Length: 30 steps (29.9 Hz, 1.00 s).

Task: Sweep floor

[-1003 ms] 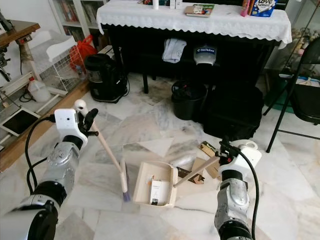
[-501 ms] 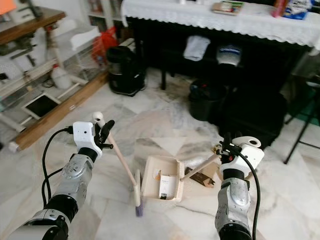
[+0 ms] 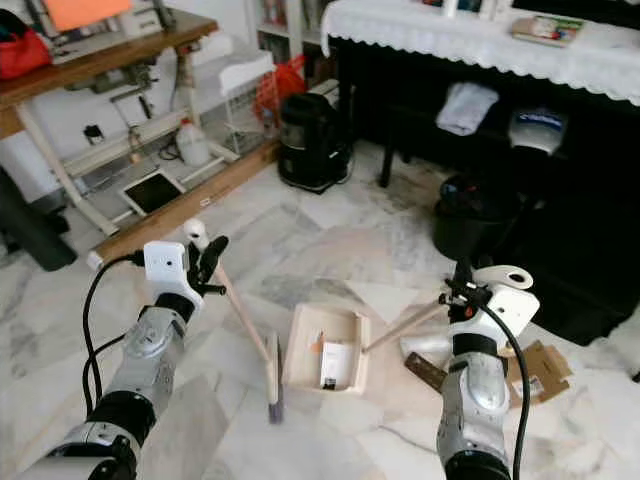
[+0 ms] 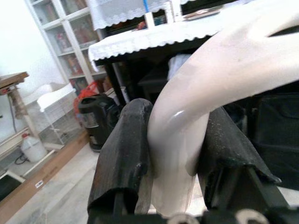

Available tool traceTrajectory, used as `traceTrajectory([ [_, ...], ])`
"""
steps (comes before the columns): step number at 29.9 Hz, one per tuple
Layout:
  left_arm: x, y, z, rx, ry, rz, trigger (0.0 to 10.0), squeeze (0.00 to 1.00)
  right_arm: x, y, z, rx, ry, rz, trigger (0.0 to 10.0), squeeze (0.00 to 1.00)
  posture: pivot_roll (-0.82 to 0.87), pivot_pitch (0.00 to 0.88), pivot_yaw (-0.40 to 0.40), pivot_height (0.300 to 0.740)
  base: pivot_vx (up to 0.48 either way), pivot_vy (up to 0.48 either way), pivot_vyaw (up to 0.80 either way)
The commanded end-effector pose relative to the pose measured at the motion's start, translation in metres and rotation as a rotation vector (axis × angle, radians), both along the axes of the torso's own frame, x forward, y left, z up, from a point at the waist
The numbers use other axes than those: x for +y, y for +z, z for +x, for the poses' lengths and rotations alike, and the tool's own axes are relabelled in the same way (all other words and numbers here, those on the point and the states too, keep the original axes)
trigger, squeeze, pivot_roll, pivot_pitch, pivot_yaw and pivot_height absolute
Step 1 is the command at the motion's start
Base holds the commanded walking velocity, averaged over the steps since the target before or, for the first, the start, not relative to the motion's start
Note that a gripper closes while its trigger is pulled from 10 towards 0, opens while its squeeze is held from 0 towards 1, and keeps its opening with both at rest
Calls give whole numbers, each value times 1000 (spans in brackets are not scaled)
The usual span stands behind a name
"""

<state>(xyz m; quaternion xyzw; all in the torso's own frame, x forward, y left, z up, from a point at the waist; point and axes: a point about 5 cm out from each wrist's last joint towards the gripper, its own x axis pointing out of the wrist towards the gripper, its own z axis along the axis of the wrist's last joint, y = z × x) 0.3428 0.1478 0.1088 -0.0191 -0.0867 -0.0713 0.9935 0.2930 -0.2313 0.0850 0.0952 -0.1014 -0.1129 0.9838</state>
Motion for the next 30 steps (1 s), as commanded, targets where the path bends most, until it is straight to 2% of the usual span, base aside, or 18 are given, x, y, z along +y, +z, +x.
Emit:
traceTrajectory([
  [1, 7, 13, 2, -65, 30, -21, 10000, 0, 0, 17, 4, -68, -11, -13, 10000, 0, -119, 0, 5, 740, 0, 0, 775],
  [3, 12, 12, 2, -59, 52, -38, 10000, 0, 1, 18, 4, -66, -6, -19, 10000, 0, -120, 0, 5, 740, 0, 0, 775],
  [14, 20, 16, 2, -62, 87, -15, 10000, 0, 1, 27, 10, -77, 5, -24, 10000, 0, -108, 0, 0, 740, 0, 0, 780],
  [26, 26, 17, 1, -54, 101, 15, 10000, 0, 9, 33, 17, -81, 32, -11, 10000, 0, -99, 0, 0, 740, 0, 0, 778],
  [30, 28, 16, 1, -47, 115, 16, 10000, 0, 10, 31, 16, -58, 53, -62, 10000, 0, -104, 0, -2, 740, 0, 0, 778],
])
